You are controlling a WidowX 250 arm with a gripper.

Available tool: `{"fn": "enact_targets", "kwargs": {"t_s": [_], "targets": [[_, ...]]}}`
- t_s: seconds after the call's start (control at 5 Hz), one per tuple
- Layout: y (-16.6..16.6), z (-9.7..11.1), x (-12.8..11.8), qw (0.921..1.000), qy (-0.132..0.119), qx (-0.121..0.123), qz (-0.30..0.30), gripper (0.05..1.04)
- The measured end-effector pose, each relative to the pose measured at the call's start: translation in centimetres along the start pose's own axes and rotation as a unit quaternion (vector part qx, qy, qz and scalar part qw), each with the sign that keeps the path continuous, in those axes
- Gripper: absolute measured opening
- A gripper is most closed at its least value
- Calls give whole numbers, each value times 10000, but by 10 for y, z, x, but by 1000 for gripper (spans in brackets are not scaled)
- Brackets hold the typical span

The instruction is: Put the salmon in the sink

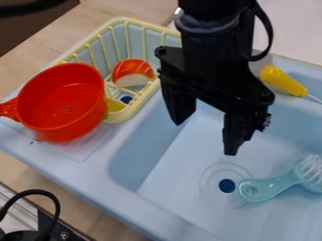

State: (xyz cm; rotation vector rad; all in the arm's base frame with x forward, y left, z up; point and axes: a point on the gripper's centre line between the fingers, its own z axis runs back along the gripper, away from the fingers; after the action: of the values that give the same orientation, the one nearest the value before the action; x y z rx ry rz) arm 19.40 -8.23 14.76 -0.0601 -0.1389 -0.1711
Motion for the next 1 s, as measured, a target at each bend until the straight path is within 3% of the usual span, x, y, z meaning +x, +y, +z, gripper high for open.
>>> {"fn": "enact_targets", "kwargs": {"t_s": [0.2,0.4,0.8,1.0], "targets": [[1,-4,-3,9999,97,22,-60,995],[16,-9,-4,9969,391,119,-671,995],[53,4,11,9848,370,331,-1662,995],[81,3,26,9813,278,340,-1875,995]]}}
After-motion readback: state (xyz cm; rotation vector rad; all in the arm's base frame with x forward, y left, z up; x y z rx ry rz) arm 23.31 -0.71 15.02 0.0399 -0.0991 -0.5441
